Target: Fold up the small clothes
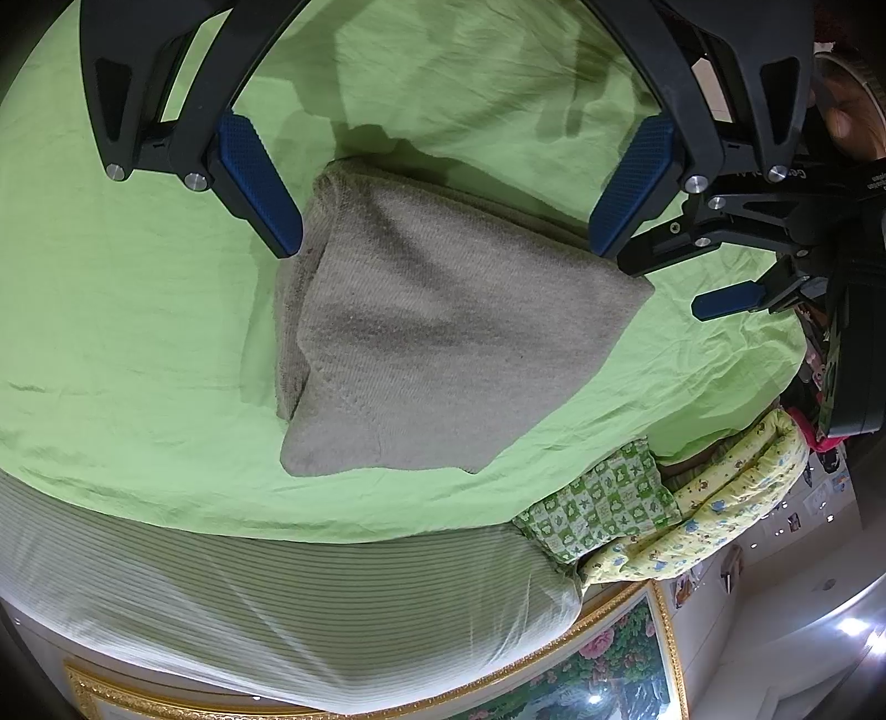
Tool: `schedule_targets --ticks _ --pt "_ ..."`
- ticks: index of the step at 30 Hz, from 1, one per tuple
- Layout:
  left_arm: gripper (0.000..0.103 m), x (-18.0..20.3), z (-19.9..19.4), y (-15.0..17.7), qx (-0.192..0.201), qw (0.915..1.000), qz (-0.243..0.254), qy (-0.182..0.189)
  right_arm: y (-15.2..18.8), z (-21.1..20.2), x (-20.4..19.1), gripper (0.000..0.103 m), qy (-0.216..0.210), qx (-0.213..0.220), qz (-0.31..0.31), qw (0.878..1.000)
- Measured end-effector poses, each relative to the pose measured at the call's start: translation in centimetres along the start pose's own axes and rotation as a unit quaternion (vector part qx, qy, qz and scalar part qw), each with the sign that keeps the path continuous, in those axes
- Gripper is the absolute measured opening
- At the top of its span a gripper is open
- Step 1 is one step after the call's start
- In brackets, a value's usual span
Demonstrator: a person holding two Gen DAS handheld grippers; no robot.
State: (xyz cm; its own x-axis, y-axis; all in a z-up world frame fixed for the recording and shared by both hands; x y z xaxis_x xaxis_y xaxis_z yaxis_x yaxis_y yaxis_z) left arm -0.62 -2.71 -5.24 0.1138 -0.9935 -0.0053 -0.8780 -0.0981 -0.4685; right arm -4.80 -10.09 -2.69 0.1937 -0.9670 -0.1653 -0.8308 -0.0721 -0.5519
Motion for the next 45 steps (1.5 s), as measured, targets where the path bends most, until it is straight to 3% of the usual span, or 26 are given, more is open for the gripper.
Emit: schedule_targets --ticks 45 --pt "0.102 -0.4 0.1 -1.1 -0.016 0.9997 0.018 0.0 -0.2 0.2 0.3 0.103 -0.001 -0.005 0.006 1.0"
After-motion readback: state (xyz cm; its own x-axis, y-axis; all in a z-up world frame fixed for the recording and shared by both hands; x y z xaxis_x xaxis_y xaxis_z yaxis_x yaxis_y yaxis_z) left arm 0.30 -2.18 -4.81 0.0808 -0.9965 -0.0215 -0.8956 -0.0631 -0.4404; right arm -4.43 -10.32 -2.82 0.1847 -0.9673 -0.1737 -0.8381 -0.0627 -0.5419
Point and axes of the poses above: each gripper's, at about its wrist camera, not at the fingertips, and z roughly the way its jaws point, x to its right, y to its underside, the point moved 4 cm from there along z, roughly the way its jaws point, and after that the axes turned 15 degrees about -x, right-handed, at the moved point
